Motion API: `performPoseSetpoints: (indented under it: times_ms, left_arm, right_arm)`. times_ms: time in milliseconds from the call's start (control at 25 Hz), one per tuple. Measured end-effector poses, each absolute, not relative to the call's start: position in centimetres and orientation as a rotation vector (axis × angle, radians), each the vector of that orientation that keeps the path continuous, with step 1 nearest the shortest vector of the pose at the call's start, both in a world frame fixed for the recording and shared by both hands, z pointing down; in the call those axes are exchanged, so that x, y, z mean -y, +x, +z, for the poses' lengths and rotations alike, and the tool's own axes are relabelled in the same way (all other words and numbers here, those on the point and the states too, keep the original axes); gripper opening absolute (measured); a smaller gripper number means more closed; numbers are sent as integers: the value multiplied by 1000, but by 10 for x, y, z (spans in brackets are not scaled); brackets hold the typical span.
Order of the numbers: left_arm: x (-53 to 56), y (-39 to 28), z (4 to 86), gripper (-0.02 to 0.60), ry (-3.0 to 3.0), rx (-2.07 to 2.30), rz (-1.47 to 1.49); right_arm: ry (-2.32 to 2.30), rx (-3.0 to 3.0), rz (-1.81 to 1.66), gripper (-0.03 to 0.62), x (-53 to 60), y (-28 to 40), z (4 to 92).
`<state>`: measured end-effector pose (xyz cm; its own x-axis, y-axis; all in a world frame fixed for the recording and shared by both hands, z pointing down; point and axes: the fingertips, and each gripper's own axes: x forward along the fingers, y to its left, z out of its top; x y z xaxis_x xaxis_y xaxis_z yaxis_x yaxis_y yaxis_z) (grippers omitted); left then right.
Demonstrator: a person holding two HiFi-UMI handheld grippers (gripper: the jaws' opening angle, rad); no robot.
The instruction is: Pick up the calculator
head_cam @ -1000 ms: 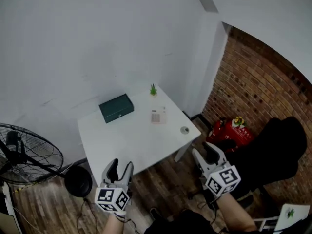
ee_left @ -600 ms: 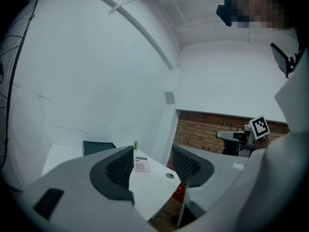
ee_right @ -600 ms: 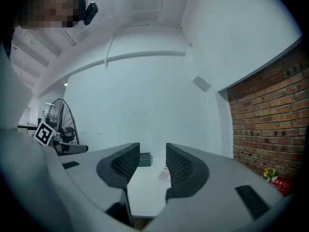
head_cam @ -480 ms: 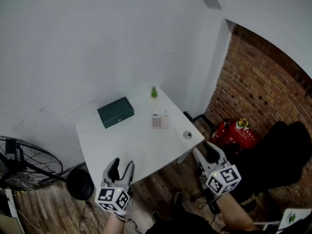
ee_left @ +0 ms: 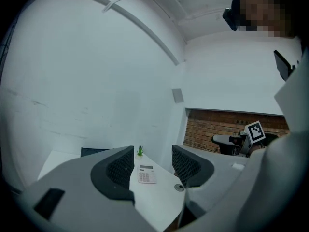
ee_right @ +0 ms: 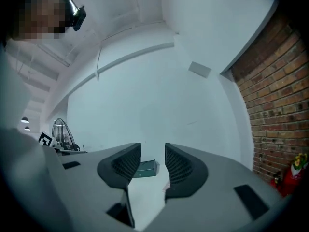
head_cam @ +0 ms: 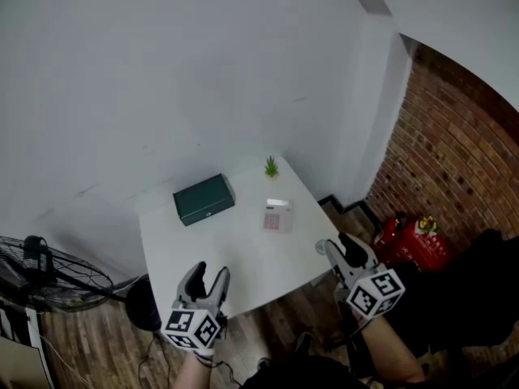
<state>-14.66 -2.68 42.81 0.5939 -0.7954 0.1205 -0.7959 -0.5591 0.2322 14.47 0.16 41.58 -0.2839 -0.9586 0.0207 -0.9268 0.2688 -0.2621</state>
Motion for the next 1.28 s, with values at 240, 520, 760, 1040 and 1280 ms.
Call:
performPoseSetpoints:
  times_ms: [240,520,760,1040,1280]
  left_arm:
    - [45,-112,430,241,2531,1350,44]
    - [65,-84,436,241,2531,1337,80]
    - [102,-84,448,241,2533,1311,68]
    - [146,-95,455,239,2539,1241,48]
    - [186,-114,475,239,2541,1151,52]
  right_arm:
    - [-1682,-2397,-443,158,37,173,435]
    - [-1644,-2404,-496,156,70,195,446]
    - [-1704,-2389,-493,153,97,205,450]
    - [-1781,-2364,-480,147,132,205,448]
    - [-1825,-2375,-519,146,161,184,461]
